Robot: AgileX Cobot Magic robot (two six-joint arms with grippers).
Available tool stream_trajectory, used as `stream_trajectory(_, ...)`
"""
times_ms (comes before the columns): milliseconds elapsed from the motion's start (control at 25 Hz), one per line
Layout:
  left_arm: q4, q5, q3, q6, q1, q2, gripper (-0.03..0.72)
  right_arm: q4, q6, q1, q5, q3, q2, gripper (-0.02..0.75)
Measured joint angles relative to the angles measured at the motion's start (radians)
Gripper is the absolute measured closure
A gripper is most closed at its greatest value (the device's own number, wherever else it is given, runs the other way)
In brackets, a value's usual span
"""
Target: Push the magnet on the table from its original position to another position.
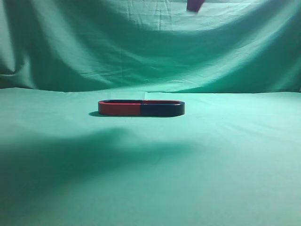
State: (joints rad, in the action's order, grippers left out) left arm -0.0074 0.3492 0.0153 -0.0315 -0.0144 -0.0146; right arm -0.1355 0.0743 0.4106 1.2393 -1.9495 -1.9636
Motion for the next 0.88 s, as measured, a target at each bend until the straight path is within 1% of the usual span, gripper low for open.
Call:
stream_trajectory(120, 0.000, 0.000, 0.000, 0.000, 0.000, 0.000, 0.316, 0.006, 0.006, 0.000, 0.003, 0.051, 0.124, 0.738)
stream_trajectory(280, 0.000, 0.000, 0.000, 0.000, 0.000, 0.000, 0.316, 0.015, 0.021, 0.000, 0.007, 0.195, 0.307, 0.738)
stream_trajectory(600, 0.000, 0.000, 0.000, 0.000, 0.000, 0.000, 0.316, 0.032, 0.055, 0.000, 0.000, 0.600, 0.640, 0.738)
stream_trajectory(880, 0.000, 0.000, 0.000, 0.000, 0.000, 0.000, 0.316, 0.032, 0.048, 0.000, -0.208, 0.948, 0.979, 0.738)
